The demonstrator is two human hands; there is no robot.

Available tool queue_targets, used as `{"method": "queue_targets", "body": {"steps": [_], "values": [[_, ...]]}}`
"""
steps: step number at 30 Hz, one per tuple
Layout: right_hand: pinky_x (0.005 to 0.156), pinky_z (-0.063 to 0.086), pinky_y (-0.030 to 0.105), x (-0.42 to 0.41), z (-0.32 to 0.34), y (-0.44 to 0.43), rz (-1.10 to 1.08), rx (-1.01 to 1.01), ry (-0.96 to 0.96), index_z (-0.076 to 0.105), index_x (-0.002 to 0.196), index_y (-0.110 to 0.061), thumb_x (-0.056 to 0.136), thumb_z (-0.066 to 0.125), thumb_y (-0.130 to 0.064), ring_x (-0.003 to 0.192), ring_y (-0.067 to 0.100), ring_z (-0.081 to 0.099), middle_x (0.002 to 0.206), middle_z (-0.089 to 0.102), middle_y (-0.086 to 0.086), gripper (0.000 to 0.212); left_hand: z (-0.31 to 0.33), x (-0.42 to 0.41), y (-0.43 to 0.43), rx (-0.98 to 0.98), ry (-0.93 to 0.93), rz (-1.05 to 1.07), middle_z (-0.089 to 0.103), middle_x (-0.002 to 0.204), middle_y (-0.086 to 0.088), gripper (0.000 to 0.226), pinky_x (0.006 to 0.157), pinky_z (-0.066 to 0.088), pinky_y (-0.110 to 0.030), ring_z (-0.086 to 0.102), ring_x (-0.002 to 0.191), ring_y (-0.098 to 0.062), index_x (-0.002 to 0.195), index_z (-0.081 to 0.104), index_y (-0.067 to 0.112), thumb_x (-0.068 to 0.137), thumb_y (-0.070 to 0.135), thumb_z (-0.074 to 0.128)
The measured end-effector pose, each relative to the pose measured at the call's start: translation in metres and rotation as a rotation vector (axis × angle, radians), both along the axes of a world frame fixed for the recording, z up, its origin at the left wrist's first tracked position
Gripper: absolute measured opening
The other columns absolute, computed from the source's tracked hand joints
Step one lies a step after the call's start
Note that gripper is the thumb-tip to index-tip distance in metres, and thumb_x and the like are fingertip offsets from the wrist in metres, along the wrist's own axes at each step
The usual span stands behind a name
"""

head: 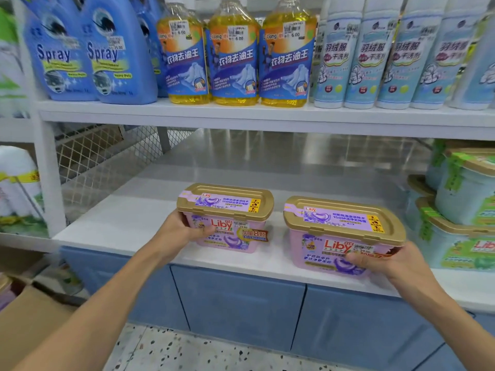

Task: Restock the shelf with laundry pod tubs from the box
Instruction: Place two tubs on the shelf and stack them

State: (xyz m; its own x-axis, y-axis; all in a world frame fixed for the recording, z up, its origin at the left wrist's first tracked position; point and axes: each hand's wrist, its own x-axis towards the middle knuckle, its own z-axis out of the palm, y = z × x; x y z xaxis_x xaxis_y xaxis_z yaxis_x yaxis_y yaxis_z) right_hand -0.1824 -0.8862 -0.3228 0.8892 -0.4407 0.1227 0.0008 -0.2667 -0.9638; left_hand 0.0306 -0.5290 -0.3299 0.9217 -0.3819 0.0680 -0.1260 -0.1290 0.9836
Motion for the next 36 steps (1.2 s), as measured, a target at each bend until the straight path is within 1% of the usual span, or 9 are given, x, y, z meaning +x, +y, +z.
{"method": "queue_targets", "body": {"steps": [4,8,14,19,22,25,30,34,36], "values": [[0.072,0.057,0.014,-0.015,0.029,0.005,-0.043,-0.047,-0.137,0.075,0.106,-0.017,0.055,0.088,-0.009,0.092,0.007,0.074,0.099,0.079,-0.007,0.053,-0.004,0.000,0.000,-0.004,-0.005,-0.038,0.076,0.118,-0.004,0.057,0.082,0.061,-0.028,0.072,0.110,-0.022,0.126,0.064,0.011,0.072,0.012,0.084],[0.069,0.052,0.006,-0.027,0.078,0.014,-0.031,-0.100,-0.277,0.073,0.107,-0.022,0.064,0.084,-0.001,0.087,-0.005,0.072,0.100,0.078,-0.017,0.050,-0.002,-0.016,-0.017,0.001,-0.023,-0.104,0.075,0.121,-0.002,0.055,0.088,0.061,-0.033,0.071,0.113,-0.020,0.128,0.063,0.014,0.076,0.010,0.084],[0.081,0.060,0.028,-0.008,0.104,0.030,0.067,-0.027,-0.279,0.071,0.118,-0.015,0.061,0.088,-0.013,0.100,0.016,0.075,0.107,0.078,0.000,0.059,-0.004,-0.058,-0.069,0.010,-0.025,-0.187,0.075,0.120,-0.001,0.055,0.095,0.057,-0.036,0.069,0.115,-0.019,0.126,0.063,0.017,0.077,0.006,0.087],[0.075,0.062,0.030,0.008,0.096,0.044,0.075,-0.020,-0.181,0.070,0.114,-0.018,0.062,0.092,-0.018,0.091,0.014,0.077,0.102,0.079,-0.003,0.057,-0.007,-0.087,-0.104,0.004,-0.015,-0.142,0.077,0.111,0.009,0.052,0.098,0.054,-0.034,0.069,0.109,-0.007,0.117,0.063,0.022,0.074,0.009,0.090],[0.080,0.062,0.039,0.009,0.089,0.040,0.069,0.034,-0.132,0.068,0.114,-0.016,0.066,0.091,-0.018,0.089,0.018,0.077,0.100,0.079,0.000,0.053,-0.005,-0.090,-0.108,-0.001,-0.015,-0.128,0.076,0.114,0.012,0.050,0.099,0.053,-0.033,0.069,0.108,-0.003,0.116,0.065,0.022,0.074,0.008,0.089],[0.074,0.064,0.032,0.012,0.088,0.036,0.062,0.032,-0.117,0.066,0.114,-0.016,0.068,0.090,-0.018,0.087,0.014,0.077,0.098,0.079,-0.003,0.051,-0.005,-0.093,-0.108,0.008,-0.025,-0.119,0.075,0.113,0.017,0.050,0.099,0.050,-0.030,0.067,0.107,0.002,0.117,0.065,0.024,0.075,0.009,0.089],[0.064,0.059,0.018,0.011,0.088,0.029,0.074,-0.009,-0.084,0.067,0.114,-0.021,0.070,0.090,-0.020,0.086,0.008,0.076,0.097,0.079,-0.009,0.050,-0.010,-0.097,-0.114,0.001,-0.020,-0.068,0.076,0.105,0.016,0.043,0.100,0.052,-0.037,0.069,0.103,0.001,0.109,0.065,0.017,0.074,0.010,0.090],[0.065,0.058,0.017,0.007,0.083,0.028,0.063,-0.023,-0.089,0.062,0.114,-0.028,0.072,0.088,-0.026,0.086,0.003,0.075,0.097,0.078,-0.016,0.050,-0.009,-0.098,-0.122,-0.009,-0.033,-0.067,0.076,0.106,0.017,0.050,0.091,0.057,-0.035,0.070,0.104,-0.003,0.114,0.064,0.027,0.074,0.009,0.089],[0.073,0.059,0.020,0.003,0.074,0.025,0.034,-0.032,-0.077,0.059,0.117,-0.031,0.072,0.087,-0.034,0.091,0.001,0.074,0.101,0.076,-0.017,0.053,-0.008,-0.098,-0.128,-0.005,-0.050,-0.075,0.075,0.106,0.021,0.052,0.085,0.057,-0.028,0.069,0.103,-0.001,0.115,0.063,0.030,0.075,0.009,0.089]]}}
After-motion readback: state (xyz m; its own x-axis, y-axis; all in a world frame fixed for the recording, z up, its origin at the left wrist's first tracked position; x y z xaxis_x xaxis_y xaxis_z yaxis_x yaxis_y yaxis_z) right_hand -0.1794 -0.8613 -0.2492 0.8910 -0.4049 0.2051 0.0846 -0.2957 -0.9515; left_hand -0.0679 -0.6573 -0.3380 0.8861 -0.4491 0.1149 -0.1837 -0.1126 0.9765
